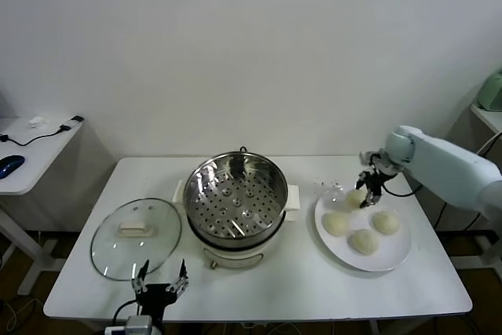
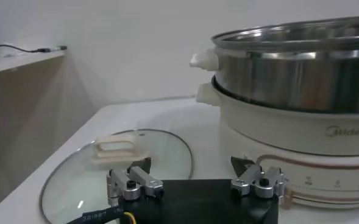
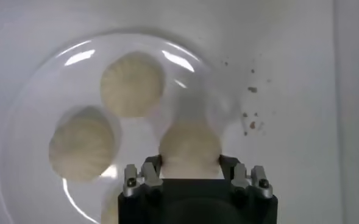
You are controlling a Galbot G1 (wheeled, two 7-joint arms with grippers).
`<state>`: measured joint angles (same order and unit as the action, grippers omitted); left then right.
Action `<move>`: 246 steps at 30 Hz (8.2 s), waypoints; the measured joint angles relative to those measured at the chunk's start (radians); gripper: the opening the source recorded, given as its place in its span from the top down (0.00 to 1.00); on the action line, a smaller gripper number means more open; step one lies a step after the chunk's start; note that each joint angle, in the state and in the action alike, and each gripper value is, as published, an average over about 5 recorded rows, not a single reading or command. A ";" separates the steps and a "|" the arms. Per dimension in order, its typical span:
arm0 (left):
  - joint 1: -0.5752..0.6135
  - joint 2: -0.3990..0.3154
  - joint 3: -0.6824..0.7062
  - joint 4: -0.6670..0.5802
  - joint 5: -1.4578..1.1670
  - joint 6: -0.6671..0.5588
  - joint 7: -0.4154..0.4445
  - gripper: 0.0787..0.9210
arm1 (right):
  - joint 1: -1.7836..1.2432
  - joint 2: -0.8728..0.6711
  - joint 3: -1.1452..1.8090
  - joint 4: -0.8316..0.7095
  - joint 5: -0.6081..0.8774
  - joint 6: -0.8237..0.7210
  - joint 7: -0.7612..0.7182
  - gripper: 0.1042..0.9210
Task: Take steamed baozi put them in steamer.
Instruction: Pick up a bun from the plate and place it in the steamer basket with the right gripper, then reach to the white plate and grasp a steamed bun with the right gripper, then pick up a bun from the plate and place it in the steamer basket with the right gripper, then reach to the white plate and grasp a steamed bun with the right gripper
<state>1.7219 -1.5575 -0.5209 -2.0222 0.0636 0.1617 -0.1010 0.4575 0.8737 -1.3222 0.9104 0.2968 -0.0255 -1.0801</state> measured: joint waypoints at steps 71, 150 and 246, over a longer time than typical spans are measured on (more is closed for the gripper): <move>0.005 0.019 0.015 0.005 0.012 -0.021 -0.020 0.12 | 0.268 0.436 -0.245 0.002 0.033 0.615 -0.003 0.12; 0.010 0.017 0.034 -0.021 0.011 -0.026 -0.023 0.12 | 0.573 0.111 -0.454 0.532 0.652 -0.317 0.272 0.43; 0.029 0.013 0.010 -0.047 -0.001 -0.013 -0.016 0.12 | 0.006 -0.257 -0.287 0.469 0.115 -0.284 0.255 0.12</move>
<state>1.7508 -1.5446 -0.5108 -2.0692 0.0626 0.1489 -0.1175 0.4634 0.6163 -1.6095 1.3791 0.4123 -0.3094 -0.8251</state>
